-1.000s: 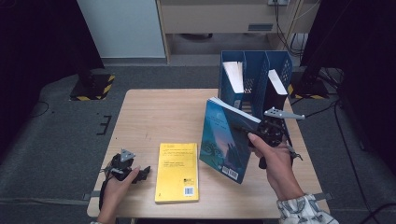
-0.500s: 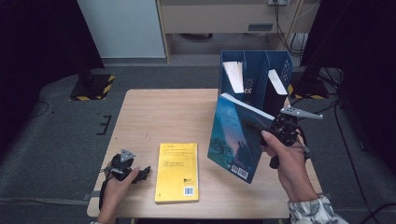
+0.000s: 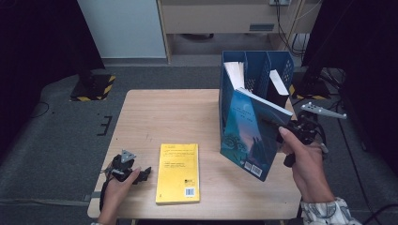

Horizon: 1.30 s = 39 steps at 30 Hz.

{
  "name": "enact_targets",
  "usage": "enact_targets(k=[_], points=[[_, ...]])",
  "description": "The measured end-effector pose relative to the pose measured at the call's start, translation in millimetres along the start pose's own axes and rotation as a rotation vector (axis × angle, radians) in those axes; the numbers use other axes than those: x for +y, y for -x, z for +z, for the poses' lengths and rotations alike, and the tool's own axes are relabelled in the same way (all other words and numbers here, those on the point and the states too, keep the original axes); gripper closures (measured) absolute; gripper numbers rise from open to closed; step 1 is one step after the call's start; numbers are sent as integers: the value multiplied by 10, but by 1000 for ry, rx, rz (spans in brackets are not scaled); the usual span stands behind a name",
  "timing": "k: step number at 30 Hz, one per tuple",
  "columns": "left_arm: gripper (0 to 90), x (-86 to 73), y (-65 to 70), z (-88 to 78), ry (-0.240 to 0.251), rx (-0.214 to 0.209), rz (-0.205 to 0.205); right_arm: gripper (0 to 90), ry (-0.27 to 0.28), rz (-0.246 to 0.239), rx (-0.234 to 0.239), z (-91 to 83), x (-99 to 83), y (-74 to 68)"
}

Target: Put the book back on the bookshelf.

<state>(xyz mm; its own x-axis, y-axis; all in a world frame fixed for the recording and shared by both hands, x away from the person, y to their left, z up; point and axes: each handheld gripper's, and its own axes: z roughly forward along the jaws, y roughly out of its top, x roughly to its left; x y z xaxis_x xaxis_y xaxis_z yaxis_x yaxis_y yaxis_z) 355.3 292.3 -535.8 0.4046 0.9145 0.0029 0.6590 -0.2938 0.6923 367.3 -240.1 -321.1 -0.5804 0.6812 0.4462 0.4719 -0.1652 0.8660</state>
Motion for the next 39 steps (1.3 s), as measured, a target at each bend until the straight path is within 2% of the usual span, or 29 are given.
enact_targets(k=[14,28,36,39], points=[[0,-1,1,1,1,1,-1,728,39,17,-43,-176,193,80],[0,-2,2,1,1,1,-1,727,72,48,-98,-279,567,203],[0,-1,3,2,1,1,-1,726,64,62,-151,-230,737,314],[0,1,2,4,1,0,0,727,58,65,-175,-161,779,370]])
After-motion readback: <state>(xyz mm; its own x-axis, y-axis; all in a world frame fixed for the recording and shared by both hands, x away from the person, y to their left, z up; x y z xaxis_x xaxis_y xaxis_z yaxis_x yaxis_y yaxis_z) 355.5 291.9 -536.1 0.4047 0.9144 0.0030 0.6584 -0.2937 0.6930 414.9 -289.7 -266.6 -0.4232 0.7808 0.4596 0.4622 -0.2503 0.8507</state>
